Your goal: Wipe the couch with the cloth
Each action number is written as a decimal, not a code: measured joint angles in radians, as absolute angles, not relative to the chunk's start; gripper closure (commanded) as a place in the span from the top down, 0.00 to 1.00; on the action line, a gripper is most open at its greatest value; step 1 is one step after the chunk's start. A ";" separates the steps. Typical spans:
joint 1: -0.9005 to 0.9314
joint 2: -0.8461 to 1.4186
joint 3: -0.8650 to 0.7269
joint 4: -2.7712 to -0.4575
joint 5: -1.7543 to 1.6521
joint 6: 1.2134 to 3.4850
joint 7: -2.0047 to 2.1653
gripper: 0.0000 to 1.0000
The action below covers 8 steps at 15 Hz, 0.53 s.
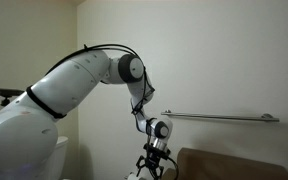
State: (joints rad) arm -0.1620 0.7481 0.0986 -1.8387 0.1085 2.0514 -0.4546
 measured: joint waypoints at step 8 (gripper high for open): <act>-0.124 0.581 0.077 -1.980 0.109 2.095 -0.382 1.00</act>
State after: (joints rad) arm -0.1244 0.5805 0.0769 -1.9803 0.1092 2.0949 -0.3815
